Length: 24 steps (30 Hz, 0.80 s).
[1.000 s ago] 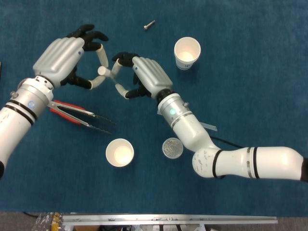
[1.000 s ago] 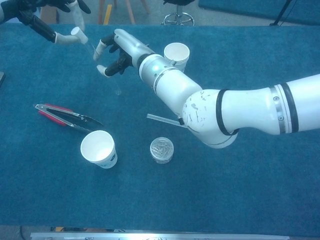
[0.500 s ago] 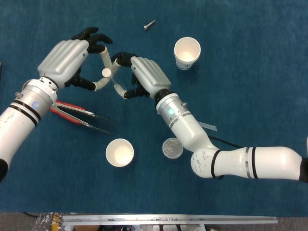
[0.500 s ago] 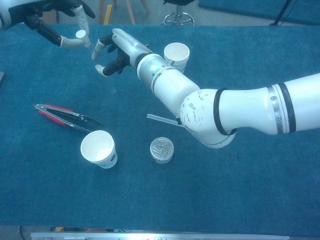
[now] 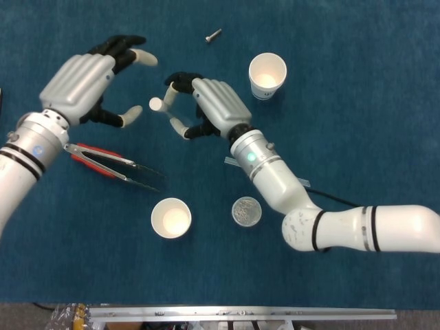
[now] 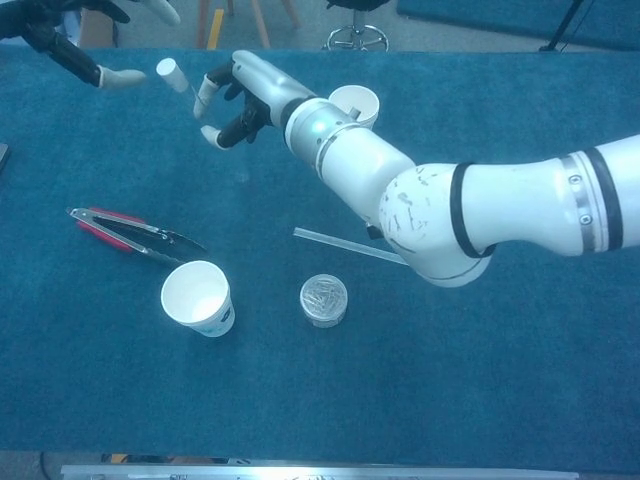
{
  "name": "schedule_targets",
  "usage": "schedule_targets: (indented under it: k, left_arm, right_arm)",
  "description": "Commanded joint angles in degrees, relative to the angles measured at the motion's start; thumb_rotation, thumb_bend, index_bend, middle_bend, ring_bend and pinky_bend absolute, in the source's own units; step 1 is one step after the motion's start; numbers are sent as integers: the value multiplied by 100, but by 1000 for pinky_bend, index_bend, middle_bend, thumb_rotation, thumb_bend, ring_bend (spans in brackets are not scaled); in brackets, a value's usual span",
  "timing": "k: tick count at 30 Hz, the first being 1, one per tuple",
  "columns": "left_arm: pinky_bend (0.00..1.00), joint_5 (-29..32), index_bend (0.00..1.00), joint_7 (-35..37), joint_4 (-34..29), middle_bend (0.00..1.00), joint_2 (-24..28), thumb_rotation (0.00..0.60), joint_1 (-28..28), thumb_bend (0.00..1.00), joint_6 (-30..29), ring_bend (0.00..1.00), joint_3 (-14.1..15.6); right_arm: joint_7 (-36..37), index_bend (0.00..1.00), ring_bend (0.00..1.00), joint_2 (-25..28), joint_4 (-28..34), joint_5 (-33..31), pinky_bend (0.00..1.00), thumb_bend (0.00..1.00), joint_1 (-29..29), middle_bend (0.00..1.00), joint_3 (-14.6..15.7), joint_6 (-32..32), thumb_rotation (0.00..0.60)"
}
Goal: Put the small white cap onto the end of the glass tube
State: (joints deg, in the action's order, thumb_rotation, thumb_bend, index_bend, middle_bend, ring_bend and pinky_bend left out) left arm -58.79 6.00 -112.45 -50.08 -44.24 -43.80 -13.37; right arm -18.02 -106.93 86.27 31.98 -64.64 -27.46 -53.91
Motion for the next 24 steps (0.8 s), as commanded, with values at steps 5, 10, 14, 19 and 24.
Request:
schedule_targets:
  k: [5,10,14,19,24]
  left_arm:
    - [48,-307,170,-161,121,38,247,600,234,325,-278,0,108]
    - [48,-560,170,-206,284,38,348,600,498,325,-590,0,214]
    - [48,-806,172,-237,460,38,384,600,705,325,-841,0,303]
    - [48,-1075,175,-397,693,38,333,600,966,325,-1259,0,405]
    - [48,-1192,176,-285,706,38,363,600,1108,325,-1390,0,436]
  right_arm:
    - [-543,670,190,614,572,-356,530,391,-21,249,163,-15,600]
    - [-872,670,190,1080,1009,-763,529,390,-53,249,300,-25,600]
    - [-989,670,190,1295,1159,-1071,529,391,-83,247,421,-16,600]
    - [-1077,670,192,1349,1122,-1376,529,391,-166,246,596,10,600]
    - [-1144,670,196,1240,939,-1533,529,391,-274,244,729,57,600]
